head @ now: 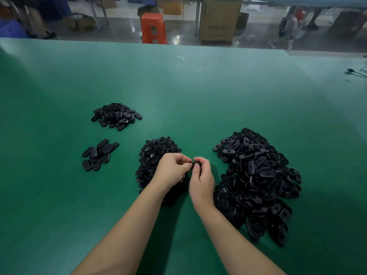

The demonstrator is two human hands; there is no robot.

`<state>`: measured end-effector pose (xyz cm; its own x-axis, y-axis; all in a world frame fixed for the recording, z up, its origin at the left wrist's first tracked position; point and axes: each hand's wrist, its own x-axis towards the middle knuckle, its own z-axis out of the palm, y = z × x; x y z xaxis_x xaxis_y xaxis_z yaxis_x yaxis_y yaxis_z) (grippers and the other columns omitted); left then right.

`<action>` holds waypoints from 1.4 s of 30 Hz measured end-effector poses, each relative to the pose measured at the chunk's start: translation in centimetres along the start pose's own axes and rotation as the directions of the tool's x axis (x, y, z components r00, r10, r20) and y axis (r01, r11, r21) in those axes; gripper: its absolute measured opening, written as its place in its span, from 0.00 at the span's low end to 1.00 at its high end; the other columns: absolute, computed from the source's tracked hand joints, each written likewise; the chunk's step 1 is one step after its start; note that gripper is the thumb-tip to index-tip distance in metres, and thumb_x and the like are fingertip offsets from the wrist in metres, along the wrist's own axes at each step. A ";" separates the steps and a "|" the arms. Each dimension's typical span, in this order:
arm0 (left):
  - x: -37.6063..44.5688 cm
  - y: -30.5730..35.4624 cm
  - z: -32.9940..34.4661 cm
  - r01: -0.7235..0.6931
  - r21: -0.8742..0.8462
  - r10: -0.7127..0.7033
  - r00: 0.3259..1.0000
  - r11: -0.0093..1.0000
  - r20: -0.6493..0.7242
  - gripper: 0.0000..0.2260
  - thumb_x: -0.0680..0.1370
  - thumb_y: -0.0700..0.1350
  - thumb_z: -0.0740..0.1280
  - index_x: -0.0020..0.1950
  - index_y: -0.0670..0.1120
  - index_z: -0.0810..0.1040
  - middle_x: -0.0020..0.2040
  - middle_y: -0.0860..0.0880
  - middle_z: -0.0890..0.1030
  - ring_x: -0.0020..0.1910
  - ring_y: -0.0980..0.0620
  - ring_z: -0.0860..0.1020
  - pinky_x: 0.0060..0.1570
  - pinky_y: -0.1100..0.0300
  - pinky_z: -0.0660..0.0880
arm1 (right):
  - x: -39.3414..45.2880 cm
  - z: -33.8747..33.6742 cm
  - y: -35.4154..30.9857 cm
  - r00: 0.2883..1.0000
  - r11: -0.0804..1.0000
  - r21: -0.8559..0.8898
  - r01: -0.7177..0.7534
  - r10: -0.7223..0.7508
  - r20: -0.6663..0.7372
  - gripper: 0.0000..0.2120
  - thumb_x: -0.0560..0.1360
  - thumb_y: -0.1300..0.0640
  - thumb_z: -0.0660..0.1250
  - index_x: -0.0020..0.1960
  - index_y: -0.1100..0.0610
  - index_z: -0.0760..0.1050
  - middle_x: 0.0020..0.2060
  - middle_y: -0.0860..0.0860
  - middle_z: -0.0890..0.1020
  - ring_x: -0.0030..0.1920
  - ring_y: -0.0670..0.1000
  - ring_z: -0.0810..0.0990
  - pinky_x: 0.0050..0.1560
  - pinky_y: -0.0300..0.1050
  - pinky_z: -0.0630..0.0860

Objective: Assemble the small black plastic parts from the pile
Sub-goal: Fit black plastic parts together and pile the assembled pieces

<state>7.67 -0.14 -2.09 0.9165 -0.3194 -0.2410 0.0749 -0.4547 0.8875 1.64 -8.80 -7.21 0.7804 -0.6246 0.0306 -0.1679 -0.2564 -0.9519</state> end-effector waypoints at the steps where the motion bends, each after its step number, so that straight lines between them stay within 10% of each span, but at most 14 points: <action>1: 0.0 0.0 0.0 -0.005 0.010 0.005 1.000 1.000 -0.002 0.02 0.77 0.39 0.72 0.48 0.44 0.84 0.35 0.48 0.82 0.23 0.57 0.73 0.26 0.63 0.73 | 0.0 0.0 0.0 1.000 1.000 -0.002 -0.001 0.001 0.002 0.09 0.83 0.59 0.58 0.55 0.46 0.72 0.49 0.45 0.81 0.48 0.48 0.79 0.46 0.44 0.71; 42: 0.2 -0.7 0.8 0.048 -0.014 -0.047 0.999 0.999 0.026 0.06 0.72 0.43 0.73 0.39 0.42 0.79 0.30 0.47 0.83 0.29 0.47 0.84 0.30 0.55 0.82 | 0.0 -0.2 0.1 0.999 0.998 0.049 -0.049 0.047 0.026 0.11 0.82 0.62 0.58 0.54 0.46 0.72 0.48 0.43 0.80 0.50 0.48 0.78 0.50 0.48 0.74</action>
<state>7.52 -0.52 -3.07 0.9012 -0.3194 -0.2931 0.1243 -0.4574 0.8805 1.49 -8.93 -7.21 0.7867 -0.6170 -0.0224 -0.1757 -0.1889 -0.9661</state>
